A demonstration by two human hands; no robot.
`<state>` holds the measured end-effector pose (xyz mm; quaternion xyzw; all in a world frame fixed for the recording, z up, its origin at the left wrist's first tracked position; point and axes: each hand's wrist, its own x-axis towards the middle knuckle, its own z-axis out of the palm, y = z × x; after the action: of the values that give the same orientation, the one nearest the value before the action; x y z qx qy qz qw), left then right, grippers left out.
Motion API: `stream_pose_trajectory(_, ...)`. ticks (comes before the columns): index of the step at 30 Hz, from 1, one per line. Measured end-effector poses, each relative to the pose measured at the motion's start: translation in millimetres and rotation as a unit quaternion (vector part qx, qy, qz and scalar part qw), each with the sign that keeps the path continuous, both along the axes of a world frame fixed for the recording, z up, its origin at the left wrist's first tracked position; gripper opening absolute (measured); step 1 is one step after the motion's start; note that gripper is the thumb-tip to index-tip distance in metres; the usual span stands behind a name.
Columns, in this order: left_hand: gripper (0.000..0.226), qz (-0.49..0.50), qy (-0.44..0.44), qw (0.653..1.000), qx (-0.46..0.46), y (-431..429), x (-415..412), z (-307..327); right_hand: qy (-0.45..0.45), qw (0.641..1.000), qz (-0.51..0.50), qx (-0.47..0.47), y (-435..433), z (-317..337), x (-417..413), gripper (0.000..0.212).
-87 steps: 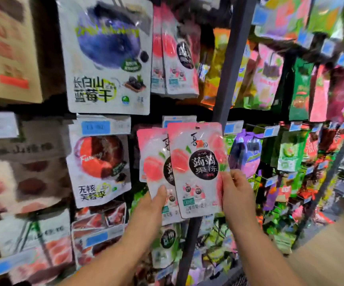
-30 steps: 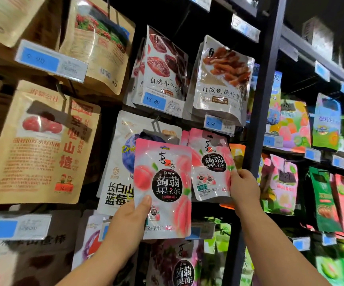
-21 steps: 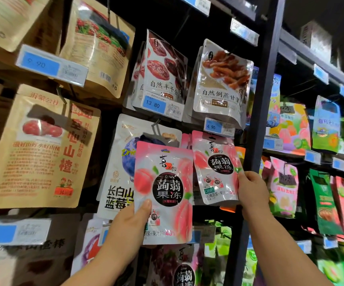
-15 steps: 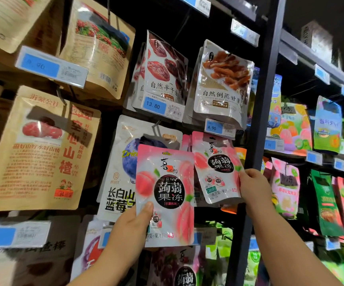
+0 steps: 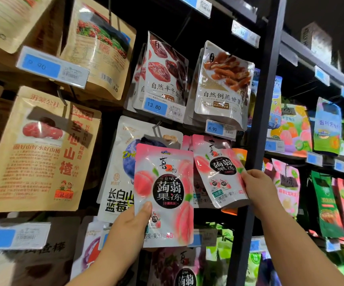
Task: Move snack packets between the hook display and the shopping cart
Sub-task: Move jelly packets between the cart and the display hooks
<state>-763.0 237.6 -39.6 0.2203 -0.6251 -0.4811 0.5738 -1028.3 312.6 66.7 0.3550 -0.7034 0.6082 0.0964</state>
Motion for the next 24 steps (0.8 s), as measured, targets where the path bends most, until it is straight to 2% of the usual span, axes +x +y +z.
stream_pose_trajectory(8,0.031,-0.021,-0.008,1.000,-0.014,0.0,-3.9,8.3,0.019,1.000,-0.021,0.002,4.5,10.5,4.0,0.025)
stream_pose_trajectory(13,0.036,-0.045,0.009,0.999,-0.002,-0.2,-5.1,18.8,0.065,0.996,-0.051,0.045,6.0,16.1,4.3,0.026)
stream_pose_trajectory(16,0.035,-0.050,0.005,0.999,0.005,3.9,-2.1,24.7,0.093,0.994,-0.032,0.051,6.9,14.5,6.3,0.030)
stream_pose_trajectory(21,0.035,-0.052,-0.002,0.999,0.009,1.7,-3.4,29.0,0.116,0.990,-0.016,0.078,10.3,2.3,2.5,0.024)
stream_pose_trajectory(24,0.032,-0.061,-0.017,0.998,0.007,-4.0,-7.8,31.8,0.096,0.994,-0.012,0.048,13.5,-6.4,-1.8,0.026)
